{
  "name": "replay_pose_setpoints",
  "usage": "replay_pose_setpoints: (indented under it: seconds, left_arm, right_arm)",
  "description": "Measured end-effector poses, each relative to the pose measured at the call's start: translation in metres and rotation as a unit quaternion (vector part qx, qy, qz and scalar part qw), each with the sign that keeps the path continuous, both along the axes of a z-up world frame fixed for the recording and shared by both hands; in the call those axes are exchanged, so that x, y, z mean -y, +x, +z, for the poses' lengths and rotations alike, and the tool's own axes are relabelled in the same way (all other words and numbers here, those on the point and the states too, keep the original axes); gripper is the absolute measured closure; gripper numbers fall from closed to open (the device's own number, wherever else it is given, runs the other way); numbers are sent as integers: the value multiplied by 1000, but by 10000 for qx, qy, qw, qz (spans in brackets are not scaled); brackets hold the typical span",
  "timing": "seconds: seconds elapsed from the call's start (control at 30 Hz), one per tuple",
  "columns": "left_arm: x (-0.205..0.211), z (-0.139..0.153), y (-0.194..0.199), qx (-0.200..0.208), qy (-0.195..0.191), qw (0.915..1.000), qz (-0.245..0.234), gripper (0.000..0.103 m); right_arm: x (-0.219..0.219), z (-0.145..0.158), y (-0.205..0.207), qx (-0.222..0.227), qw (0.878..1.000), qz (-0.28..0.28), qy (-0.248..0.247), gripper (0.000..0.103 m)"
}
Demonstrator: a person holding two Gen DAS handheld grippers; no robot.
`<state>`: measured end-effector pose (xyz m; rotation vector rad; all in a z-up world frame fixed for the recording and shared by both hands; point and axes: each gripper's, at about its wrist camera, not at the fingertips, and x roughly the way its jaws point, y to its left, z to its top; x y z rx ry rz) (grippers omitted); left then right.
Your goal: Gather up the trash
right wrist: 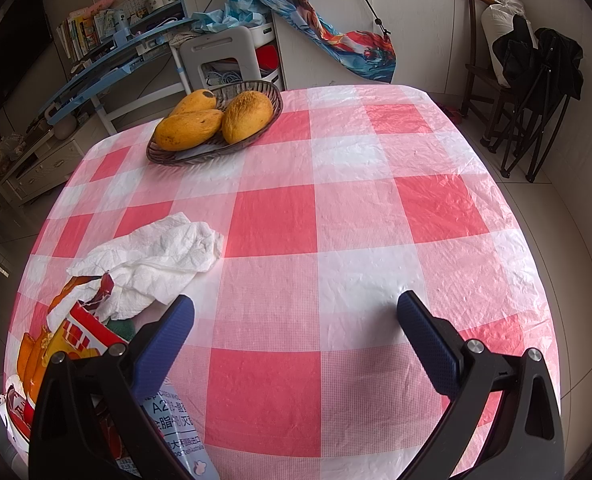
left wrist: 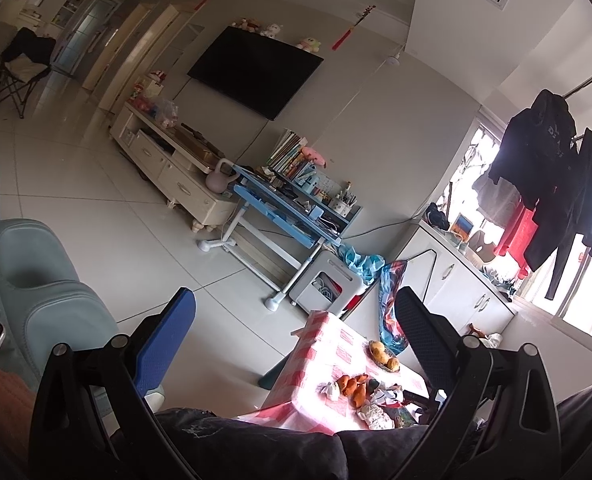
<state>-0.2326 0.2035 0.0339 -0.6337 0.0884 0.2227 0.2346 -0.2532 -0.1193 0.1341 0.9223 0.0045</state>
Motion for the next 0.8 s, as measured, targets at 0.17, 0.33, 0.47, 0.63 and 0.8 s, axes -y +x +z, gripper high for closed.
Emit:
replay_pose_setpoints:
  seconds: [0.17, 0.33, 0.47, 0.63, 0.8]
  left_arm:
    - [0, 0, 0, -2, 0, 10000, 0, 8]
    - [-1, 0, 0, -4, -3, 10000, -1, 8]
    - [-1, 0, 0, -1, 0, 10000, -5, 8]
    - [-3, -1, 0, -2, -3, 10000, 12, 8]
    - [-4, -3, 2, -41, 14, 10000, -81, 8]
  right_arm:
    - [0, 0, 1, 0, 10000, 0, 0, 6]
    - [0, 0, 1, 0, 10000, 0, -1, 6]
    - [0, 0, 1, 0, 10000, -1, -1, 6]
    - [0, 0, 0, 0, 10000, -1, -2, 6]
    - [0, 0, 1, 1, 10000, -1, -2, 6]
